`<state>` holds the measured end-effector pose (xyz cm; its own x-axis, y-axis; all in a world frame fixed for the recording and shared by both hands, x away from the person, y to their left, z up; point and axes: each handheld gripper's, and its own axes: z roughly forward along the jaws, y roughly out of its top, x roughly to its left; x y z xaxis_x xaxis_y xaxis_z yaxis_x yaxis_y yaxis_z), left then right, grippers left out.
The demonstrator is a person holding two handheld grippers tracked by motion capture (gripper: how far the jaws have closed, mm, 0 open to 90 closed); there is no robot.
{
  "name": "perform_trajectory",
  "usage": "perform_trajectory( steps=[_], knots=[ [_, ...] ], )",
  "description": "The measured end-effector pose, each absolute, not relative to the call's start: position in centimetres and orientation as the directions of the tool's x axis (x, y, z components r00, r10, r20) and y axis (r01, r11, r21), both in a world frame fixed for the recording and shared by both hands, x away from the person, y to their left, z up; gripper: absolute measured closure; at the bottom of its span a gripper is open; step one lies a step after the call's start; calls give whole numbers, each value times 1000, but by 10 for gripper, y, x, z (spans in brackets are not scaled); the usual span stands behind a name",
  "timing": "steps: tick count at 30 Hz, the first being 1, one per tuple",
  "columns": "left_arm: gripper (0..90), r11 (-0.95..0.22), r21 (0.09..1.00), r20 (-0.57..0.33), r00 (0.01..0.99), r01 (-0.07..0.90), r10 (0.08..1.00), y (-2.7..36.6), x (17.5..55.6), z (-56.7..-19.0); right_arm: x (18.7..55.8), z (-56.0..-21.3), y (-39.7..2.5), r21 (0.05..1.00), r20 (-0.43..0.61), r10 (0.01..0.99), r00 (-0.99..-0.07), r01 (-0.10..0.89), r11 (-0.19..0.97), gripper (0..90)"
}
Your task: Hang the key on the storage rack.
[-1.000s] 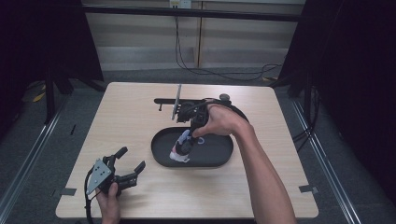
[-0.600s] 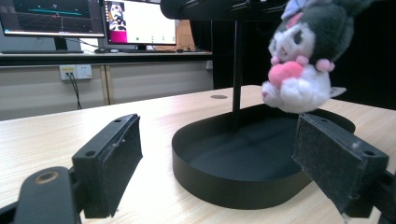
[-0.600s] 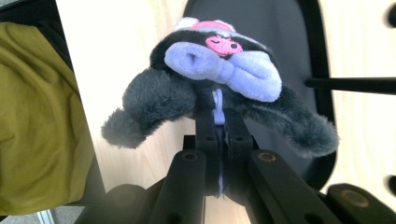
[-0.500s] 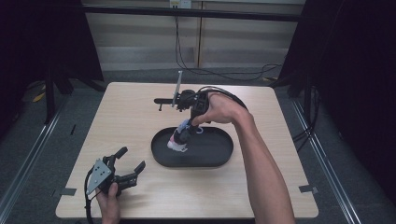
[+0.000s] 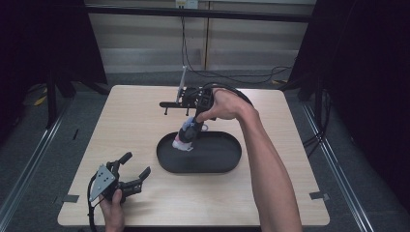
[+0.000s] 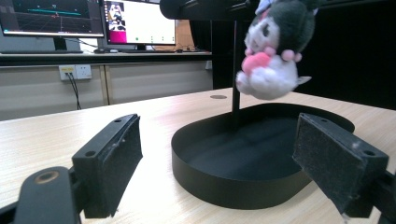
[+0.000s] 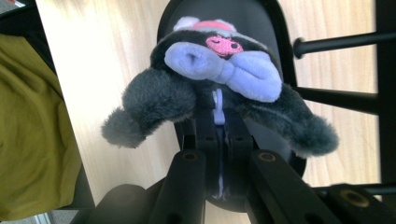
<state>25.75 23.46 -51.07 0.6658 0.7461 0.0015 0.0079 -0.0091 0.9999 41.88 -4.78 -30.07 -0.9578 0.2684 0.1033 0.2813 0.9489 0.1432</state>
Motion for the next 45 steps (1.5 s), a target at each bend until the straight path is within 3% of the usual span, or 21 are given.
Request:
perform_trajectory(
  steps=[21,45],
  knots=[
    [152,-4,1000,-6,664,13,748,234,257,-511,449,-299,-61,129,63,310,-949,316,940,873],
    [152,-5,1000,-7,665,15,746,234,257,-511,458,-300,-63,117,58,299,-952,304,945,866]
  ],
)
